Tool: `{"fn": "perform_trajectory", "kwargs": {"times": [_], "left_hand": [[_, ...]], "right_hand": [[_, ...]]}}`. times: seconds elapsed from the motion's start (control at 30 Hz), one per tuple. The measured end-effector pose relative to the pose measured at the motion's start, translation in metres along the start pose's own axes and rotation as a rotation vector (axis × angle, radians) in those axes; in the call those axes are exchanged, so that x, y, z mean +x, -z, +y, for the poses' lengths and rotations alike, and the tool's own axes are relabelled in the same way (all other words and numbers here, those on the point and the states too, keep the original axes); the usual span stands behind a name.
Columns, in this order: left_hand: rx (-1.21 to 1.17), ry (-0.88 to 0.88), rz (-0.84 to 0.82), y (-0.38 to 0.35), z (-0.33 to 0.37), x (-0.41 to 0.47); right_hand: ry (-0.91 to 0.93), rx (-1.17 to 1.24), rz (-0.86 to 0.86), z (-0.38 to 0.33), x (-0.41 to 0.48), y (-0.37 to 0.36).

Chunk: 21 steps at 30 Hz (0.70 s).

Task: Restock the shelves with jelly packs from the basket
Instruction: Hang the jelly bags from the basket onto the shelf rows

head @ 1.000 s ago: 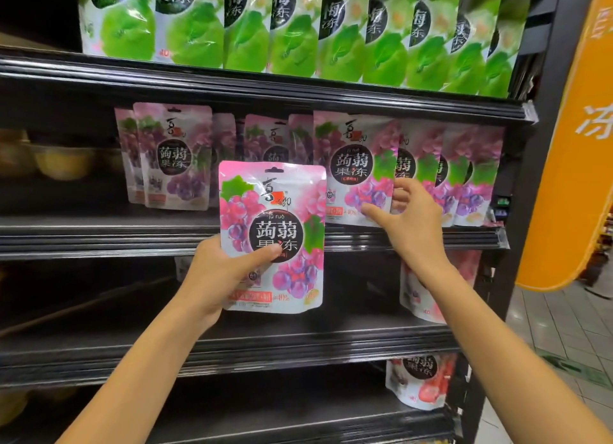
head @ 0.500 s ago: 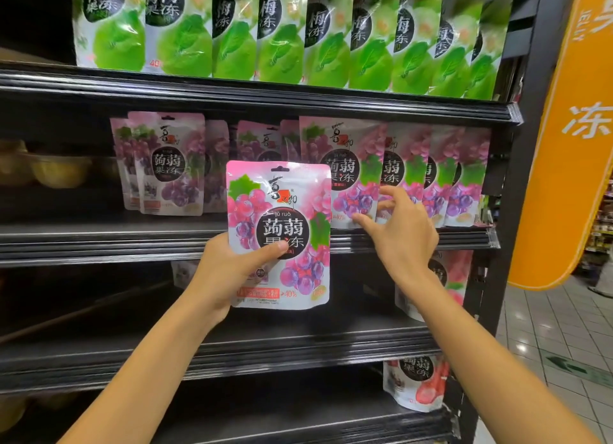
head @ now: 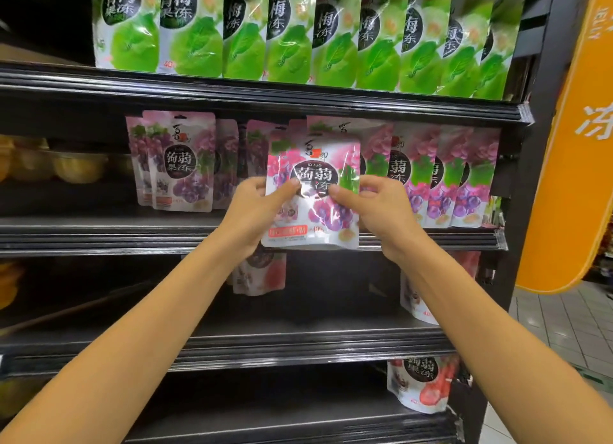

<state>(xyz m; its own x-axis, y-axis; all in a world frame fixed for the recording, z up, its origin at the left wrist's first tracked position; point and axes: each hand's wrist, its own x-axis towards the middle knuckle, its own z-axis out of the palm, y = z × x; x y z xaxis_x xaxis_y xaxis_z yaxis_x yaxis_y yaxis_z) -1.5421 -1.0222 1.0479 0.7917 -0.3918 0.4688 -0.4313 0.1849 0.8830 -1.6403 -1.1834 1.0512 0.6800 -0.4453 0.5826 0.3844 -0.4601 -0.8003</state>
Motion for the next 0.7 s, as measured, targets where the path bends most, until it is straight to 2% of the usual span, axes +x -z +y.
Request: {"fn": "perform_trajectory", "kwargs": {"times": [0.1,0.17,0.27,0.37,0.53,0.7], "left_hand": [[0.181,-0.132,0.165,0.0,0.002,0.001],[0.258,-0.231,0.195,-0.003,-0.001,-0.007],[0.444,-0.371,0.106,-0.011,-0.012,-0.017],[0.527,-0.453,0.006,-0.015,-0.022,-0.021],[0.692,-0.472,-0.027,-0.015,-0.035,-0.02],[0.68,-0.448,-0.009,-0.014,-0.042,-0.025]], "right_hand": [[0.027,-0.001,0.086,-0.007,0.012,-0.005],[0.024,-0.04,0.152,-0.009,0.021,-0.011],[0.02,-0.14,0.234,-0.007,0.029,-0.023],[0.019,-0.228,0.214,0.001,0.026,-0.034],[0.038,-0.247,0.192,0.012,0.022,-0.032],[0.107,-0.214,0.238,0.022,0.009,-0.029]]}}
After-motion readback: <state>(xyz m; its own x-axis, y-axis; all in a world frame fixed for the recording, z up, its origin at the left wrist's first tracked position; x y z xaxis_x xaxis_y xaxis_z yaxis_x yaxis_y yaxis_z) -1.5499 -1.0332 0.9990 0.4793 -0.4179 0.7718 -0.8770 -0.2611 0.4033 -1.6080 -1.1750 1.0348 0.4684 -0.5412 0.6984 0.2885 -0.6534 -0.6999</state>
